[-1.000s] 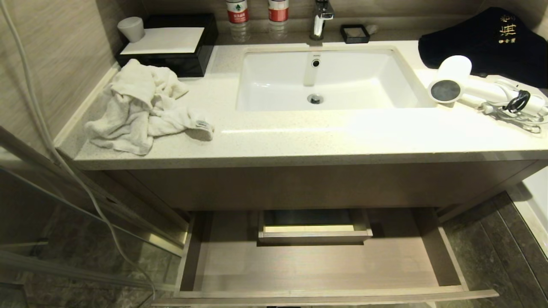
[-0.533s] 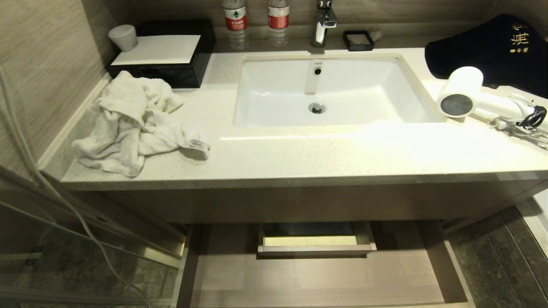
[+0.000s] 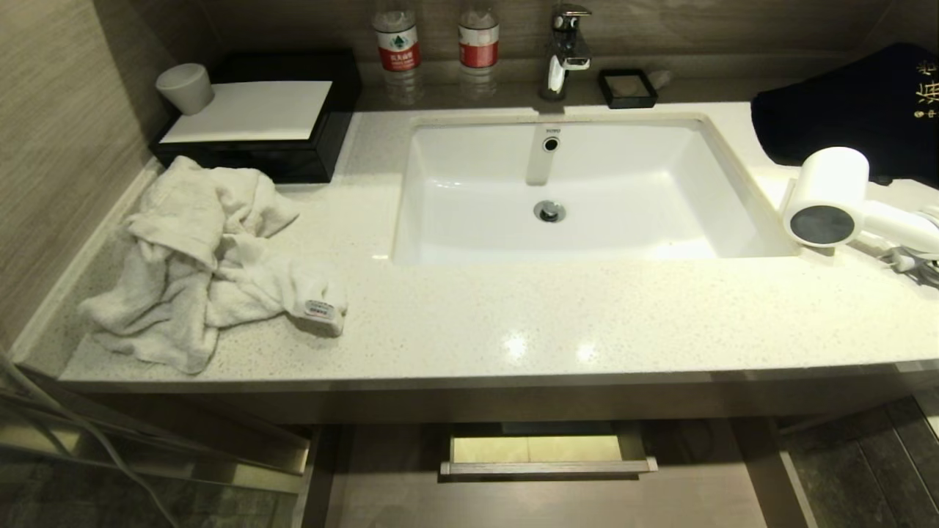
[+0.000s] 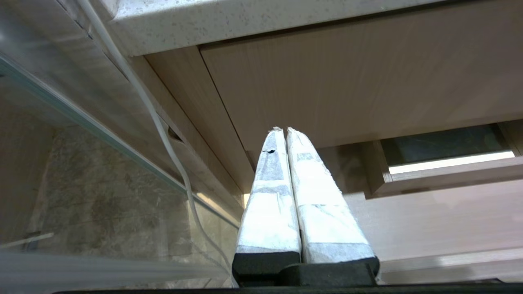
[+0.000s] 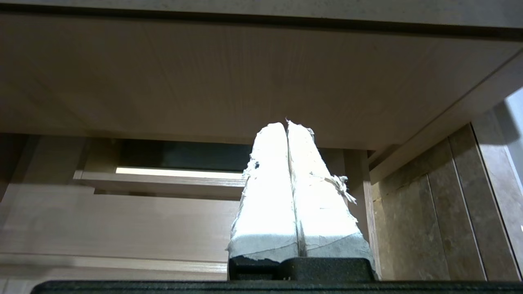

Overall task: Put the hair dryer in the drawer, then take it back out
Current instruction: Pick up the hairdryer

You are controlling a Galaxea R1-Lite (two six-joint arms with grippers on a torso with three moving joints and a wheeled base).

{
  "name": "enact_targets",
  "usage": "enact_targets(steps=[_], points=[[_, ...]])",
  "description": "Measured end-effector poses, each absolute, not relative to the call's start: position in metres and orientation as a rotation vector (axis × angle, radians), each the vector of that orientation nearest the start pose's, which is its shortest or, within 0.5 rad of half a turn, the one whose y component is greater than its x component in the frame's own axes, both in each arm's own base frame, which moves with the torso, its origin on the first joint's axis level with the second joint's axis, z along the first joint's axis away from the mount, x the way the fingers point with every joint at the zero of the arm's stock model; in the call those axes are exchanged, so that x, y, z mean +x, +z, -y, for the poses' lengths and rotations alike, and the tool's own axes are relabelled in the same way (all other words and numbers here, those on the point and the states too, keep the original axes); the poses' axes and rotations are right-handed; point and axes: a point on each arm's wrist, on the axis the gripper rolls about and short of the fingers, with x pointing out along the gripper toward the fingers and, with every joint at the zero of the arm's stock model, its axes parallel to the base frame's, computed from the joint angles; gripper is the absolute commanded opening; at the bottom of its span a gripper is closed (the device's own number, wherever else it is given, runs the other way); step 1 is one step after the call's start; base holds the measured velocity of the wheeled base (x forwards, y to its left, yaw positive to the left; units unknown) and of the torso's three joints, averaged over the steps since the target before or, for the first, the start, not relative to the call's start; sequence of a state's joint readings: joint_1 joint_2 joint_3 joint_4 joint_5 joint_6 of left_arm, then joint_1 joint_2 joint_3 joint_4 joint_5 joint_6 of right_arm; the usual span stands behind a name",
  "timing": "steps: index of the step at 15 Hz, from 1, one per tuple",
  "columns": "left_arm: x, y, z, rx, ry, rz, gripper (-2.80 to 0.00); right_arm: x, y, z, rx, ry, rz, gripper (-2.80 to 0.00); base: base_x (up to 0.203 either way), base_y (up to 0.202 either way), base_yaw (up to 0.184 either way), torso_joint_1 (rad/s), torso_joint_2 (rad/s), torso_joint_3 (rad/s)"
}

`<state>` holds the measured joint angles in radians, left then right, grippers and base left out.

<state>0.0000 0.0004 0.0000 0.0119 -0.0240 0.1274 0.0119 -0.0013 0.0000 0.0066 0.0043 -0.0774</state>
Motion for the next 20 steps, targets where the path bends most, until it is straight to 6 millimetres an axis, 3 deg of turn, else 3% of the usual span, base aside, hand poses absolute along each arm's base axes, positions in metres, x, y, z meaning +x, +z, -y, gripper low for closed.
enact_targets(steps=[13,15,16,20], points=[[-0.023,0.074,0.001,0.125,-0.026,-0.009,-2.8,-0.024,0.078,0.0,-0.1,0.028,-0.031,-2.8,0.0,0.0,0.0,0.013,0.0,0.01],[-0.023,0.074,0.001,0.118,-0.026,-0.009,-2.8,-0.031,0.108,0.0,-0.074,0.026,-0.007,-2.8,0.0,0.0,0.0,0.0,0.0,0.0],[-0.023,0.074,0.001,0.106,-0.024,-0.009,-2.8,-0.036,0.137,0.0,-0.055,0.026,0.016,-2.8,0.0,0.0,0.0,0.0,0.0,0.0],[-0.023,0.075,0.0,0.04,-0.007,-0.007,-2.8,-0.041,0.283,0.0,-0.018,0.016,0.092,-2.8,0.0,0.0,0.0,0.0,0.0,0.0]])
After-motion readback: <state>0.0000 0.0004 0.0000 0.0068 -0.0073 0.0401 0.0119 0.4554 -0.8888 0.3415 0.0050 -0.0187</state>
